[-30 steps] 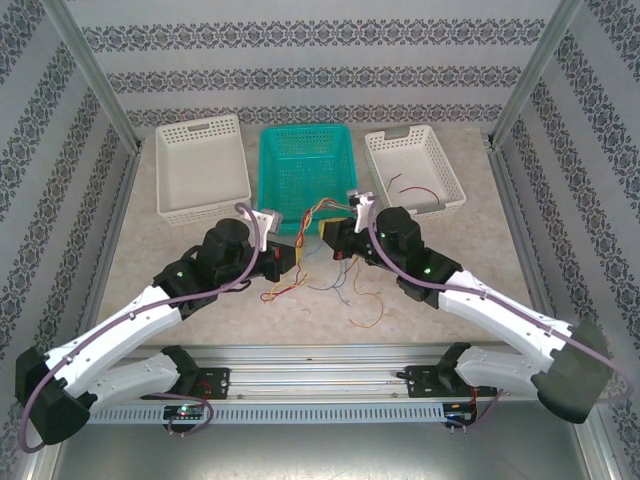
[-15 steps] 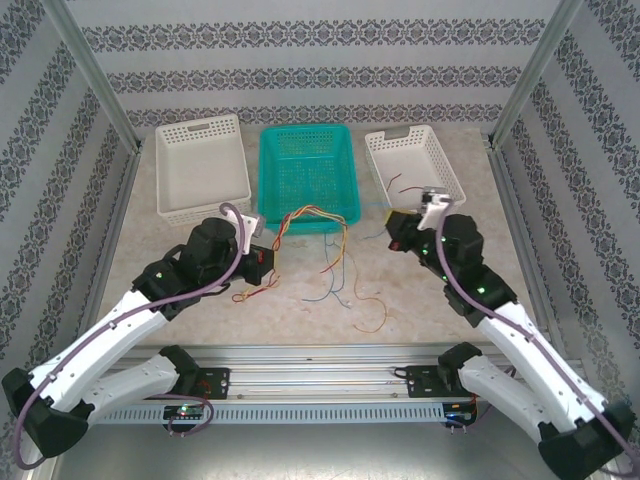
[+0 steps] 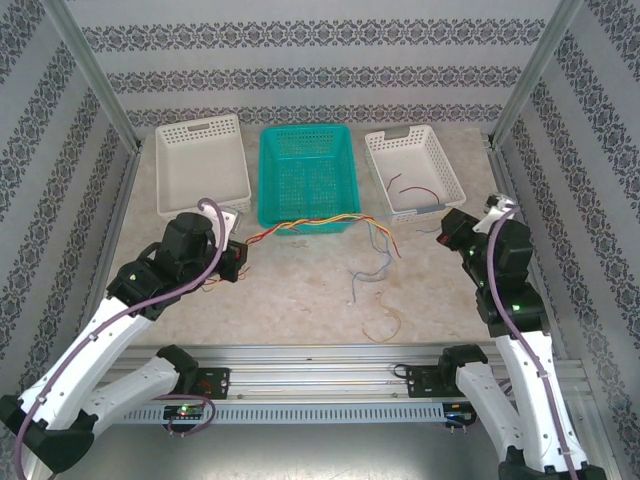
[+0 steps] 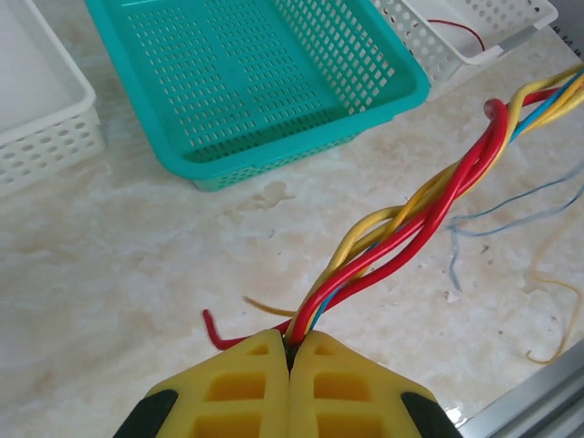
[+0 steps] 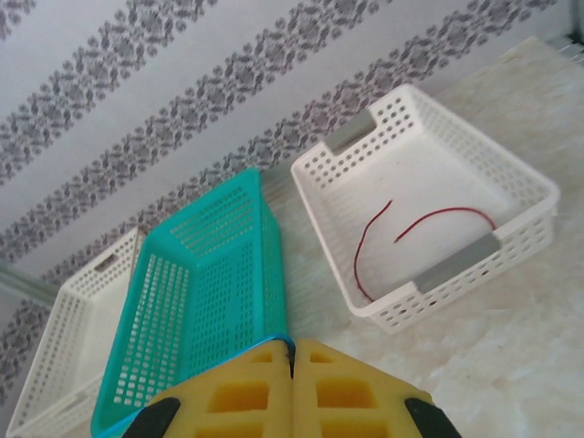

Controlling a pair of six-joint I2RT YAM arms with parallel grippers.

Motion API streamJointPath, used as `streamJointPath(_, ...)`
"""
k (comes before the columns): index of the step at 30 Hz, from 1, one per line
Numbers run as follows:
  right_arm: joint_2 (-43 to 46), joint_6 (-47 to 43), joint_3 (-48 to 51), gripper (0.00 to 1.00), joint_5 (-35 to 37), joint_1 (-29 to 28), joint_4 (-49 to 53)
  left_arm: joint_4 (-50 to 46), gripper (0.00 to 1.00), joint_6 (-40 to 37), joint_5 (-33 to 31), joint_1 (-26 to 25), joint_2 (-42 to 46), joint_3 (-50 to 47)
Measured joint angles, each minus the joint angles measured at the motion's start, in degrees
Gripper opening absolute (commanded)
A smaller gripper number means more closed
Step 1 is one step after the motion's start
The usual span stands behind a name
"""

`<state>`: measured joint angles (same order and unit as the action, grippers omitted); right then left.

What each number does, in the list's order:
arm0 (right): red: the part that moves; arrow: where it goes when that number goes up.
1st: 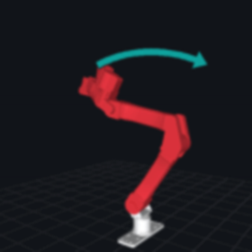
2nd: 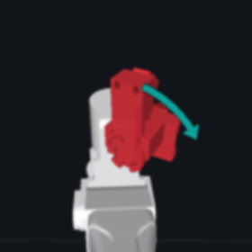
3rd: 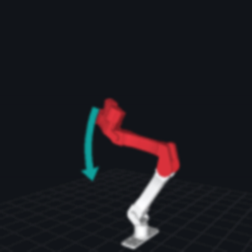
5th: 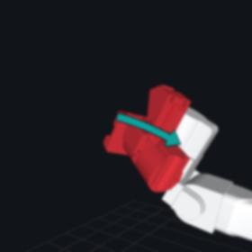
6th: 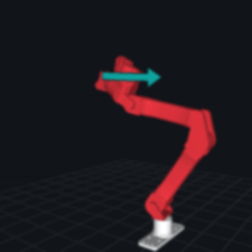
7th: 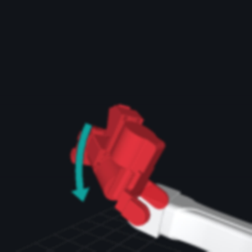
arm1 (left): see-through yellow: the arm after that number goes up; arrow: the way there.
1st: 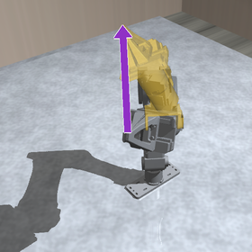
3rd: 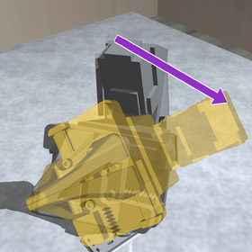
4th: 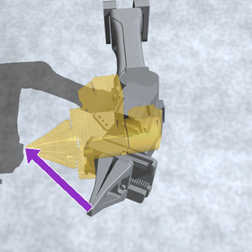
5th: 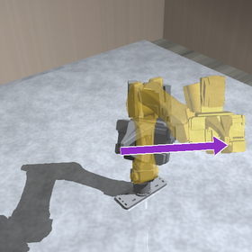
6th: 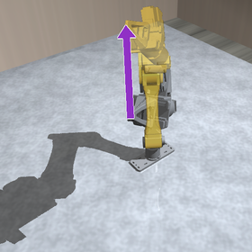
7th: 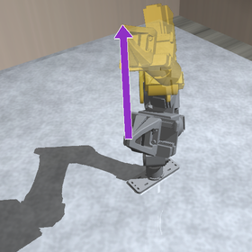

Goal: Untangle the cables

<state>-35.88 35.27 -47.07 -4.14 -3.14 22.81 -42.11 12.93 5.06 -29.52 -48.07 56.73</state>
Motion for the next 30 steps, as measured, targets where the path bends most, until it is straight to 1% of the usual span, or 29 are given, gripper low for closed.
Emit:
streamJointPath(2, 0.4, 0.7, -0.9, 0.0, 0.7, 1.7, 1.2, -0.3, 0.0, -0.3, -1.6, 0.8, 1.1, -0.9)
streamJointPath(4, 0.4, 1.2, -1.9, 0.0, 3.0, 3.6, 2.1, -1.2, 0.0, -0.3, -4.1, 2.1, 1.8, -1.7)
streamJointPath(7, 0.5, 2.1, -2.6, 0.0, 5.4, 4.8, 2.6, -2.7, 0.0, -0.3, -7.8, 3.4, 1.8, -2.3)
streamJointPath(9, 0.3, 2.4, -2.8, 0.0, 6.2, 4.9, 2.8, -3.4, 0.0, -0.3, -9.6, 3.4, 1.8, -2.4)
streamJointPath(15, -0.3, 2.4, -2.9, 0.0, 8.1, 4.9, 4.5, -3.9, 0.0, -0.3, -11.9, 3.8, 1.9, -3.0)
streamJointPath(18, 1.0, 3.3, -3.2, 0.0, 11.4, 4.9, 5.6, -3.8, 0.0, -0.3, -13.5, 4.1, 3.1, -4.4)
streamJointPath(22, 5.5, 4.3, -3.1, 0.0, 15.3, 4.9, 5.6, -3.8, 0.0, -0.1, -16.4, 5.4, 7.9, -6.2)
streamJointPath(24, 6.1, 5.0, -3.5, 0.0, 17.1, 4.9, 5.6, -3.8, 0.0, 0.1, -17.6, 5.9, 9.5, -6.3)
streamJointPath(27, 6.7, 6.1, -3.3, 0.0, 20.3, 4.9, 6.2, -3.8, 0.0, 0.6, -19.2, 6.0, 10.4, -6.3)
streamJointPath(30, 9.2, 6.9, -2.4, 0.0, 22.8, 4.9, 6.5, -3.8, 0.0, 1.0, -20.4, 6.2, 10.3, -6.3)
